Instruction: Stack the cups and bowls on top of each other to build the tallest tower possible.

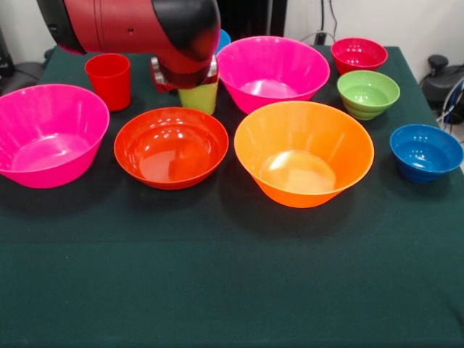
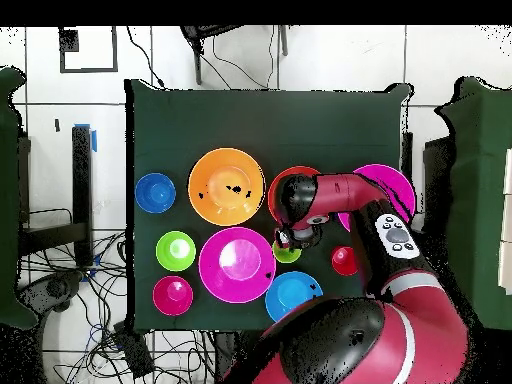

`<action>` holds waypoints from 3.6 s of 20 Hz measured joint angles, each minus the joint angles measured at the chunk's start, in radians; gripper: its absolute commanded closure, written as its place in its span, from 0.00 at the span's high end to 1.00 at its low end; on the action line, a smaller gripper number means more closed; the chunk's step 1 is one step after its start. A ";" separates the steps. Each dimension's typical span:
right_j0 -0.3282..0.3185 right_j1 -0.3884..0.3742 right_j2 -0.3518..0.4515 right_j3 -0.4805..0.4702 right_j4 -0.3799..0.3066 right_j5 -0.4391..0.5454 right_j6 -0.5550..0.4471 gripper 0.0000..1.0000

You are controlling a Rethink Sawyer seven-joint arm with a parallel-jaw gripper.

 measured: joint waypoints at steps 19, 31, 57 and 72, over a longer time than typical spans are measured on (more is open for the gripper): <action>0.012 -0.029 0.000 -0.009 -0.011 0.000 0.000 0.00; 0.012 -0.140 0.024 -0.015 0.072 0.148 0.000 0.00; -0.016 -0.159 0.174 -0.051 0.156 -0.133 0.000 0.00; -0.028 -0.165 0.179 -0.068 0.151 -0.315 0.000 0.00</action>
